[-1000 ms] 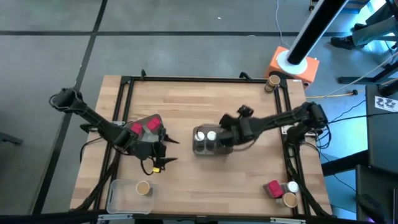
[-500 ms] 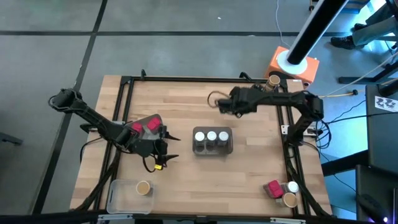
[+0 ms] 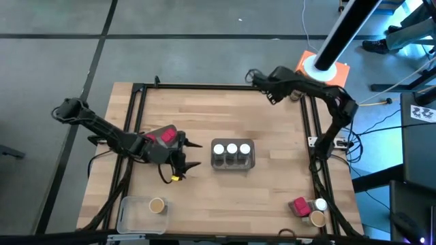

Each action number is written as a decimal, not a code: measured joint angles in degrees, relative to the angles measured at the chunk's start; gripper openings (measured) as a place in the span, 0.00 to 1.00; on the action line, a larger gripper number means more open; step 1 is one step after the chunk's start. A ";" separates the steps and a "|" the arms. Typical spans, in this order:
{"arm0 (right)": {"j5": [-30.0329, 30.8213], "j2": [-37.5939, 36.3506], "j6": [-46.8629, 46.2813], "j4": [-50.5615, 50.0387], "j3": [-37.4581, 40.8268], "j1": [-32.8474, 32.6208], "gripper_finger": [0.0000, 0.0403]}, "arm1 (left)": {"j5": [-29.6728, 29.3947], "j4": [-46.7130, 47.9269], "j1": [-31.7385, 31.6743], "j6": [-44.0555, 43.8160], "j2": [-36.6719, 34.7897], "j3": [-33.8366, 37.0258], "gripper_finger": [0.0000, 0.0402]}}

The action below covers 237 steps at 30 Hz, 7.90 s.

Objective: Sort spices by type
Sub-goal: Put the top gold seasoning bottle into the transparent bin

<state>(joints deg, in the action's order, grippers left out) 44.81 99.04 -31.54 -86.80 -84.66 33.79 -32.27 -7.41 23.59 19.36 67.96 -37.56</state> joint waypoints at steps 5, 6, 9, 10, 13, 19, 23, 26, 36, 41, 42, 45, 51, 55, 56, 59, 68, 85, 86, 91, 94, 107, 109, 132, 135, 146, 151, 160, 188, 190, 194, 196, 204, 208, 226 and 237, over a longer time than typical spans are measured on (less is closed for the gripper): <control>-1.46 0.00 2.45 3.41 0.00 6.43 0.94 | 0.01 -1.04 -3.99 2.96 0.00 -0.02 0.75; -1.85 0.00 3.36 4.26 0.00 7.42 0.94 | 0.02 -1.01 -4.99 3.35 0.00 -0.01 0.75; -3.22 0.02 5.31 7.19 0.00 10.17 0.94 | 0.02 -0.99 -8.42 3.19 0.00 -0.01 0.75; -4.33 0.02 6.06 7.99 0.00 11.18 0.94 | 0.03 -0.99 -9.56 3.13 0.00 -0.02 0.75; -8.18 0.18 6.77 10.02 0.00 14.34 0.94 | 0.04 -0.68 -12.61 3.12 0.00 -0.02 0.75; -14.04 0.22 9.37 12.14 0.00 18.89 0.94 | 5.72 -0.70 -17.65 2.92 0.00 -0.02 0.75; -14.61 0.34 9.98 12.81 0.00 19.64 0.94 | 9.79 -0.67 -19.72 2.94 0.00 -0.02 0.75; -16.81 0.90 10.58 13.22 0.00 19.64 0.94 | 10.60 -0.44 -20.91 3.14 0.00 -0.02 0.75; -18.97 2.45 9.79 14.15 0.57 21.52 0.94 | 10.72 -0.42 -21.94 3.13 0.00 -0.02 0.75; -19.60 2.47 9.69 15.87 4.47 22.63 0.94 | 10.86 0.06 -21.94 3.12 0.00 -0.02 0.75; -20.12 2.49 9.82 16.89 5.50 22.65 0.94 | 11.11 0.06 -21.94 3.12 0.00 -0.02 0.75; -19.74 2.57 10.80 18.98 7.14 22.65 0.94 | 12.03 -0.01 -21.94 3.14 0.00 -0.02 0.75; -17.41 2.49 11.21 21.34 7.52 22.60 0.94 | 13.96 -0.55 -21.94 2.95 0.00 0.00 0.75; -17.65 2.49 11.57 22.32 7.52 23.01 0.94 | 13.99 -0.53 -21.94 2.49 0.00 -0.01 0.75; -17.76 2.49 12.04 22.62 7.52 23.02 0.94 | 13.99 -0.51 -21.94 2.39 0.00 -0.01 0.75; -19.01 2.49 12.20 22.55 7.52 23.02 0.94 | 13.99 -0.51 -21.94 2.39 0.00 -0.01 0.75; -21.91 2.39 13.59 22.32 7.43 22.87 0.94 | 13.99 -0.49 -21.94 2.46 0.00 0.00 0.75; -26.24 2.19 15.00 21.57 7.10 15.26 0.94 | 13.96 -0.53 -21.94 3.43 0.00 0.00 0.75; -26.68 2.19 14.93 21.23 6.87 14.54 0.94 | 13.96 -0.51 -21.94 3.41 0.00 0.00 0.75; -29.41 2.39 13.79 18.84 4.78 10.21 0.94 | 13.96 -0.53 -21.94 3.41 0.00 0.00 0.75; -31.88 2.47 13.32 18.75 3.47 7.27 0.94 | 13.96 -0.53 -21.94 3.40 0.00 0.00 0.75; -35.92 2.58 14.40 17.21 -3.10 -2.00 0.94 | 13.94 -1.08 -21.94 3.16 0.00 0.00 0.75; -34.94 2.58 15.26 15.83 -5.36 -1.95 0.94 | 13.94 -0.95 -21.94 3.08 0.00 0.00 0.75; -39.07 2.40 20.29 22.08 4.03 4.07 0.94 | 13.94 -0.72 -21.94 3.56 0.00 0.02 0.75; -39.00 2.40 20.76 23.76 6.41 4.12 0.94 | 13.94 -0.75 -21.93 3.56 0.00 0.02 0.75; -38.43 2.40 21.39 29.87 11.41 4.10 0.94 | 13.94 -1.04 -21.94 3.25 0.00 0.02 0.75; -38.43 2.40 21.39 29.77 11.41 4.10 0.91 | 13.94 -1.01 -21.93 3.14 0.00 0.02 0.75; -37.98 2.34 22.85 29.90 11.32 4.05 0.70 | 13.94 -0.97 -21.93 2.90 0.00 0.02 0.75; -34.89 -1.46 20.77 30.61 -1.43 -13.11 0.70 | 7.45 15.25 -13.06 -13.60 -3.75 0.02 0.75; -34.89 -1.46 20.04 31.35 -3.19 -15.52 0.70 | 7.26 17.84 -11.71 -16.57 -5.89 0.02 0.75; -34.89 -1.50 19.77 33.39 -6.05 -20.77 0.70 | 7.28 23.19 -9.20 -22.83 -9.69 0.02 0.75; -34.93 -1.51 19.77 35.86 -6.36 -23.23 0.70 | 7.27 25.35 -8.30 -25.39 -10.85 0.02 0.75; -34.93 -0.99 19.82 45.53 -6.36 -32.17 0.70 | 7.29 29.15 -5.05 -29.37 -12.24 0.02 0.75; -35.19 -0.15 19.87 51.14 -6.36 -36.23 0.70 | 7.30 30.14 -3.48 -30.53 -12.24 0.02 0.75; -37.75 9.12 22.97 65.59 -6.36 -49.36 0.70 | 7.30 32.27 3.05 -35.72 -12.22 0.02 0.75; -41.65 15.27 22.20 65.62 -8.25 -53.52 0.70 | 4.62 31.66 3.05 -35.72 -12.22 0.02 0.75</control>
<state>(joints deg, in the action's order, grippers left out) 3.16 114.31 -9.34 -21.18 -92.91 -19.72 -27.65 24.25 26.63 -16.36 55.75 -37.54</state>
